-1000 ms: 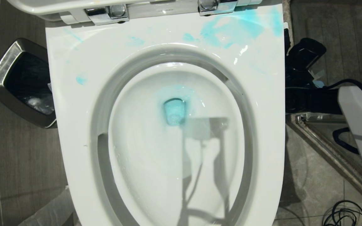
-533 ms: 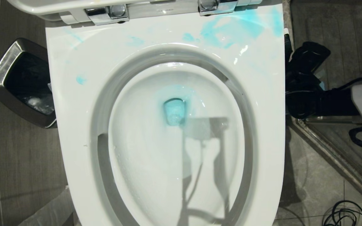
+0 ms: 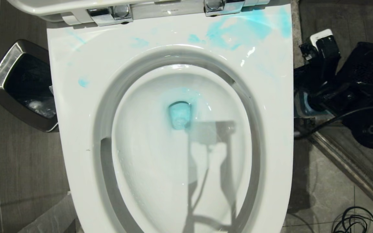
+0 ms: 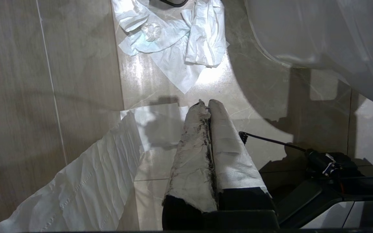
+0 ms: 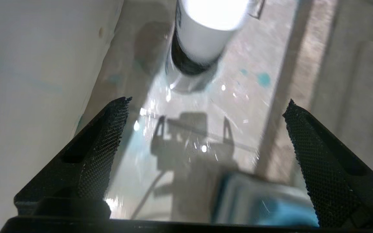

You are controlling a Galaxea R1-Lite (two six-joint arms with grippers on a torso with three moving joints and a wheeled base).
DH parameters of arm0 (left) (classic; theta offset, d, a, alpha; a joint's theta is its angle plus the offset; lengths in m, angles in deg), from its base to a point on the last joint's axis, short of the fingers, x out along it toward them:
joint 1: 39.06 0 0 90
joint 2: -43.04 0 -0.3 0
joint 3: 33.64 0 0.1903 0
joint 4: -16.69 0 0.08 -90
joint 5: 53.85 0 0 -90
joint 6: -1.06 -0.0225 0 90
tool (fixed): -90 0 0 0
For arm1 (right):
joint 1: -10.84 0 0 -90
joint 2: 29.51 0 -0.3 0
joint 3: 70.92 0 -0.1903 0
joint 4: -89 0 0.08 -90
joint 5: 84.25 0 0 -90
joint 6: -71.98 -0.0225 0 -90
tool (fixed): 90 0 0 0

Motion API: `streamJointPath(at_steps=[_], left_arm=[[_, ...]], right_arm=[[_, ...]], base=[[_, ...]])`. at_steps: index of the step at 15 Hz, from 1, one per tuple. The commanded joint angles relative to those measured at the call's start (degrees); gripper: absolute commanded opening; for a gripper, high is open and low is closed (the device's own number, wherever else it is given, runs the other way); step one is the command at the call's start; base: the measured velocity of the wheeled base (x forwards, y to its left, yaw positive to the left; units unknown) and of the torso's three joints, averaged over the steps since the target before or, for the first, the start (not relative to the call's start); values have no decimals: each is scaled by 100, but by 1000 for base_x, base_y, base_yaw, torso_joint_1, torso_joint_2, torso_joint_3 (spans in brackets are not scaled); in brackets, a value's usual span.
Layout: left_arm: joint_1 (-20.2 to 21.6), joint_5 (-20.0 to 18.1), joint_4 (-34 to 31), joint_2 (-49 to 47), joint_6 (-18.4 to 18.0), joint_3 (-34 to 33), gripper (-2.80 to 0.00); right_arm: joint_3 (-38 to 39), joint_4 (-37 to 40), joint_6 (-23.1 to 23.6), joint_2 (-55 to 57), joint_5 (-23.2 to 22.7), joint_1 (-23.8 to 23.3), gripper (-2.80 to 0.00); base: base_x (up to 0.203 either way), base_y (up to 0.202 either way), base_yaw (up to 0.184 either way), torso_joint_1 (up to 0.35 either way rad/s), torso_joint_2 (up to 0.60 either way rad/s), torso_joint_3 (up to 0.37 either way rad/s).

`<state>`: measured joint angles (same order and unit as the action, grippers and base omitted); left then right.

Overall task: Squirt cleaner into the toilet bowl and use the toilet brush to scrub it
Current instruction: Place the cleaning agent on the floor, then scrub the toilet bowl

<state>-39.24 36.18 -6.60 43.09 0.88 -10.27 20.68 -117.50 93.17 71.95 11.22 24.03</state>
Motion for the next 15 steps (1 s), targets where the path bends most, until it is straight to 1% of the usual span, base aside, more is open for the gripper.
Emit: streamJointPath(at_steps=[1, 3, 4, 7, 8, 10, 12, 13, 14, 15], left_arm=[[1, 1, 1, -5, 1, 0, -280], [1, -1, 1, -5, 1, 0, -280], [1, 6, 1, -5, 1, 0, -280], [1, 6, 1, -5, 1, 0, -280], [1, 6, 1, -5, 1, 0, -280], [1, -1, 1, -5, 1, 0, -280], [1, 4, 1, 0, 1, 0, -280], [1, 6, 1, -5, 1, 0, -280], [1, 6, 1, -5, 1, 0, -280], [1, -2, 1, -5, 1, 0, -280]], right_arm=[[559, 345, 8, -1042, 91, 15, -280], [755, 597, -15, -1335, 279, 8, -280], [781, 672, -27, -1410, 279, 4, -280], [744, 1234, -208, -1682, 263, 6, -280], [669, 1410, -366, -1725, 262, 8, -280], [294, 1828, -890, -1776, 269, 3, -280], [-63, 2596, -1303, -2000, 253, 7, -280], [-274, 2838, -1435, -2075, 218, 8, -280], [-442, 3003, -1508, -2184, 48, 8, -280], [-474, 3075, -1538, -2321, -248, 8, -280]], base=[[0, 0, 0, 0, 0, 0], [0, 0, 0, 0, 0, 0], [0, 0, 0, 0, 0, 0], [0, 0, 0, 0, 0, 0], [0, 0, 0, 0, 0, 0], [0, 0, 0, 0, 0, 0], [0, 0, 0, 0, 0, 0], [0, 0, 0, 0, 0, 0], [0, 0, 0, 0, 0, 0], [0, 0, 0, 0, 0, 0]])
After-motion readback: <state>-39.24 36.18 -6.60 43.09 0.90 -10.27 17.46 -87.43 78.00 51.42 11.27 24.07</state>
